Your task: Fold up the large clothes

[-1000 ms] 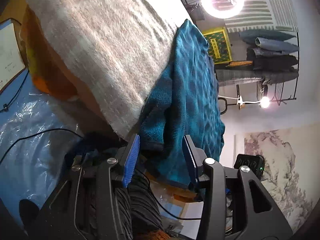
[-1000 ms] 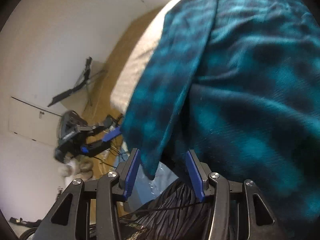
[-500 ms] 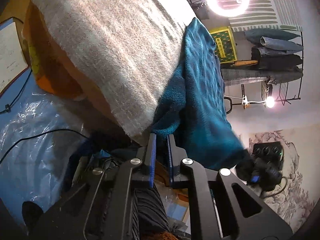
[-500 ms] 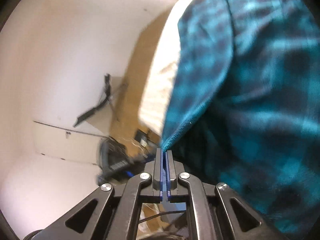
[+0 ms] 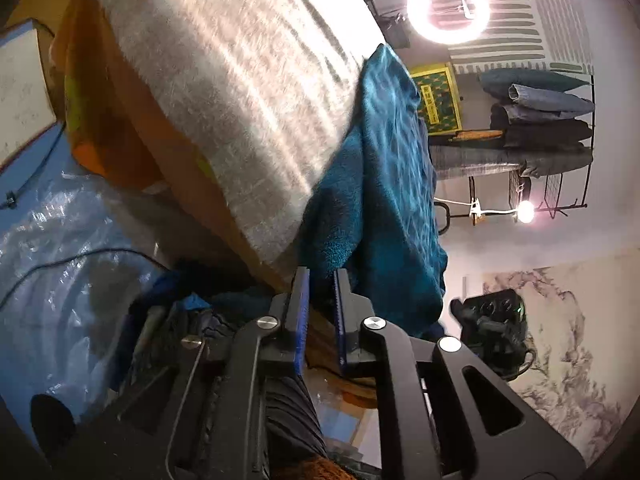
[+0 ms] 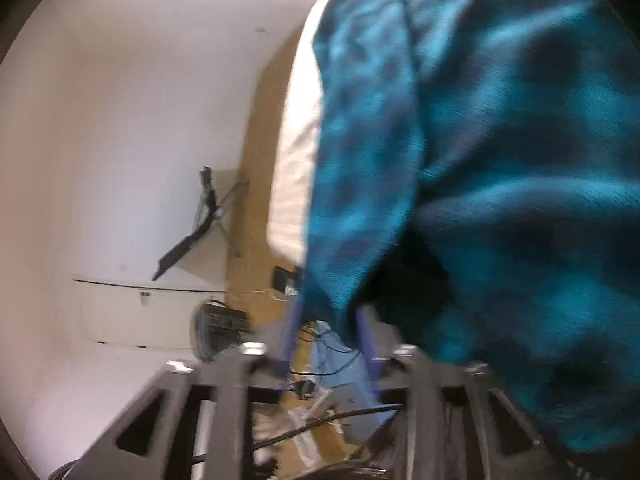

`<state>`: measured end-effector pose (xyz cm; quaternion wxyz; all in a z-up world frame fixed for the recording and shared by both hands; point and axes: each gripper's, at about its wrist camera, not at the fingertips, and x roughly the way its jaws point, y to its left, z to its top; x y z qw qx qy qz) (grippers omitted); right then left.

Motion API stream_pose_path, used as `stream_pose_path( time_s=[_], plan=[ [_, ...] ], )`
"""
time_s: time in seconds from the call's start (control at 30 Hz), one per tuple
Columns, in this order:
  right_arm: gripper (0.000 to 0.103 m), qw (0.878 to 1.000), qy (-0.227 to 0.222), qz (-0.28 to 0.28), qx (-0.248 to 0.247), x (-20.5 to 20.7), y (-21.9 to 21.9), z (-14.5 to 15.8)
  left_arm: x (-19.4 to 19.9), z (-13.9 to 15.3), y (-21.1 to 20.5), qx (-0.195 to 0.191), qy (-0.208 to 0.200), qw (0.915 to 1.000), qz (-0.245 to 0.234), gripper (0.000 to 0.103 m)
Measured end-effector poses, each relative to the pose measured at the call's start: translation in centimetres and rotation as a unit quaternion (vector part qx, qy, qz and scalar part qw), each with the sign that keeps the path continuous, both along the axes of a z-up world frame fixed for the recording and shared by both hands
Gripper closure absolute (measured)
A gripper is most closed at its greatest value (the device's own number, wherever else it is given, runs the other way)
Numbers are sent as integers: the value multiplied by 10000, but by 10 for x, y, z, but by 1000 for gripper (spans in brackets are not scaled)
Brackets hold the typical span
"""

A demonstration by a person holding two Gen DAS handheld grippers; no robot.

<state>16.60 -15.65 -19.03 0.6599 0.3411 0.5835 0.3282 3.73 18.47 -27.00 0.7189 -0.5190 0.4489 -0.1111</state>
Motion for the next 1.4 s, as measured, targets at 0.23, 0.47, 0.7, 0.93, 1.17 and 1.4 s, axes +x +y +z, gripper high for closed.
stream_pose_path(
  time_s=[0.23,0.47,0.7,0.93,1.17,1.4],
  plan=[
    [65,9950,-110,477,-869,-9,16,-10,-1,34,-15,471,-395,9979,-218,92],
    [96,9917,616,463,1027,-11,39,-31,-7,39,-2,579,-479,9971,80,61],
    [68,9934,382,885,-618,-28,44,-37,18,5,0,518,-195,9985,-36,46],
    [53,9809,-1222,873,-1239,-21,28,48,26,-16,-22,162,-104,9995,-241,46],
    [43,9625,-2238,412,-1476,24,20,116,22,14,-35,614,-269,9973,-289,91],
    [37,9558,-2228,391,-1878,93,45,110,28,58,-60,1408,-896,9837,-664,95]
  ],
)
